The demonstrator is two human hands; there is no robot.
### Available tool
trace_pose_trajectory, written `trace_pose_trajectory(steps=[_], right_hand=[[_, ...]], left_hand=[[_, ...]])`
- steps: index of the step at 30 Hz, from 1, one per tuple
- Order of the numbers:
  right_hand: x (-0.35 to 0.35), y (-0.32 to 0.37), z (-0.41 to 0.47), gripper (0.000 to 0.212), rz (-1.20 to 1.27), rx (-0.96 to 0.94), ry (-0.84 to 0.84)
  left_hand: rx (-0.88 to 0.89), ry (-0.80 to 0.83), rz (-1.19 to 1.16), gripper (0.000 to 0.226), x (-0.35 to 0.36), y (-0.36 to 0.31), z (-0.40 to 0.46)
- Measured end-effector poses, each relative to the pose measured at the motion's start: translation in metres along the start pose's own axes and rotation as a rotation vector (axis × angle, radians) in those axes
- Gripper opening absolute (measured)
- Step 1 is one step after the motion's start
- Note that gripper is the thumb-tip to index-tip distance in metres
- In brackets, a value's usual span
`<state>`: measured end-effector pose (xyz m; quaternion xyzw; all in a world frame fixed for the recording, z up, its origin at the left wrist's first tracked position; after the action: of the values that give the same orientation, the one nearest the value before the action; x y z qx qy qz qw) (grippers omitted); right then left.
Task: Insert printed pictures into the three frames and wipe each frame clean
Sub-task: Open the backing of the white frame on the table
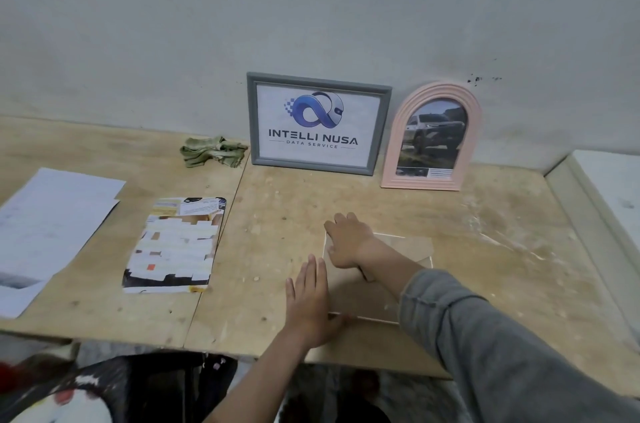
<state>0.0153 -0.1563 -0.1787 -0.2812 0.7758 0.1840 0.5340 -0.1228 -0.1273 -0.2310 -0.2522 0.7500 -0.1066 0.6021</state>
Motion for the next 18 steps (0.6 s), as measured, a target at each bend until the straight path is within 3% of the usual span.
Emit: trace_pose_trajectory(steps=[14, 18], right_hand=[[-0.009, 0.01, 0.009, 0.056, 0.175, 0.178, 0.155], [-0.014, 0.005, 0.006, 0.051, 0.247, 0.191, 0.138]], left_hand=[[-0.023, -0.015, -0.061, 0.115, 0.0, 0.001, 0.001], [-0.028, -0.053, -0.11, 0.118, -0.002, 0.002, 0.003]])
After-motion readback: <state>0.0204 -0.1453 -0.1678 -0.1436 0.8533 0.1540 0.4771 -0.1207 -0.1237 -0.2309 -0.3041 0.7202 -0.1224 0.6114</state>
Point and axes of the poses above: each hand's wrist, its own z-axis towards the middle knuckle, its own x-axis out of the palm, y = z × x, the point moved 5 cm from there along z, towards the middle knuckle, and after that the axes turned 7 degrees about x, right-handed, at the moved point
